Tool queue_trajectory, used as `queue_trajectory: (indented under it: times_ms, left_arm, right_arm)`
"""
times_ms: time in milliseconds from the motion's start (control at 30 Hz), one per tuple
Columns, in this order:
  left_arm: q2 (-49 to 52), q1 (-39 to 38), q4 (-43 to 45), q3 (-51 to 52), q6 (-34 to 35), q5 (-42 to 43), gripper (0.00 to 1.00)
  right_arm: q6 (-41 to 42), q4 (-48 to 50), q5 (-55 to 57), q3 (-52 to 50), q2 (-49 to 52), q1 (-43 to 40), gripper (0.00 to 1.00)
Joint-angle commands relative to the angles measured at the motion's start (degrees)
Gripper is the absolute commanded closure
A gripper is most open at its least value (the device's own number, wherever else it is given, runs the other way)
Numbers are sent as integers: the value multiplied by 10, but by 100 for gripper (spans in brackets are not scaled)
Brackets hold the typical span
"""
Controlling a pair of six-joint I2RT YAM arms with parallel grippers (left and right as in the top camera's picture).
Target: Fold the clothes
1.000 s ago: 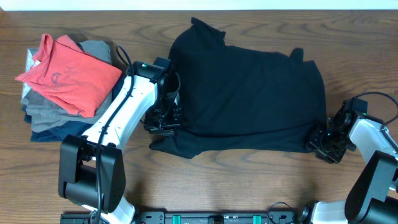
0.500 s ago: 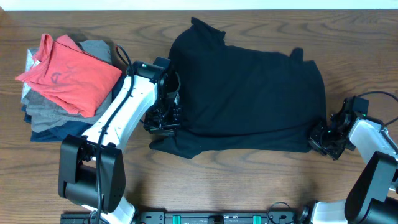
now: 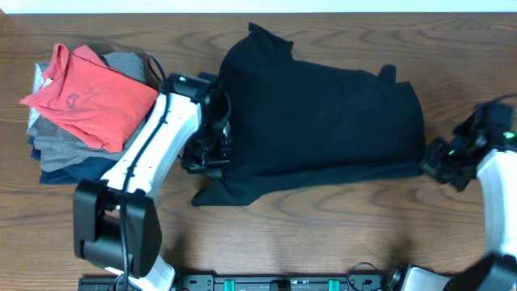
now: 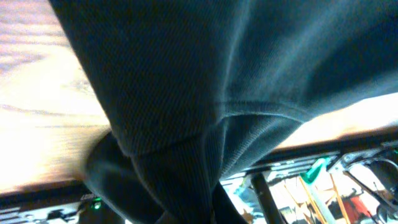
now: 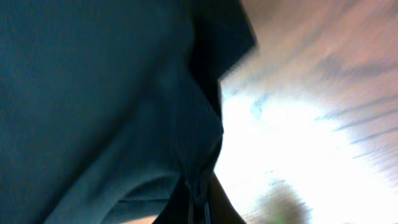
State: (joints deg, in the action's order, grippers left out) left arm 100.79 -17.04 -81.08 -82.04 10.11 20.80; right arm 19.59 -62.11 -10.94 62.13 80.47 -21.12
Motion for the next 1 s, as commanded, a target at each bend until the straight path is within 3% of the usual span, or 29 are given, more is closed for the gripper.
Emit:
queue_trajectory:
  times_ms: [0,167,267,500,633,800,967]
  left_arm:
    - [-56,17,-26,-57,-29,-5,94]
    - [-145,59,-43,-131,-23,3,94]
    - [-201,92,-30,-166,-23,50,94]
    - [-318,131,37,-190,-23,137,94]
    - [-370,131,90,-190,-12,141,94]
    - [-380,131,148,-190,16,141,94]
    - [-311,131,168,-190,22,141,94]
  right_arm:
    - [-30,-35,0,89,-41,-8,99]
    - [-43,-87,0,218,-90,-39,99]
    - [-49,-101,0,283,-115,-56,99]
    - [-60,-121,2,391,-161,-76,99]
    - [-59,-109,4,421,-173,-90,99]
    - [-67,-92,3,424,-154,-90,99]
    - [-76,-81,-23,424,-92,-81,99]
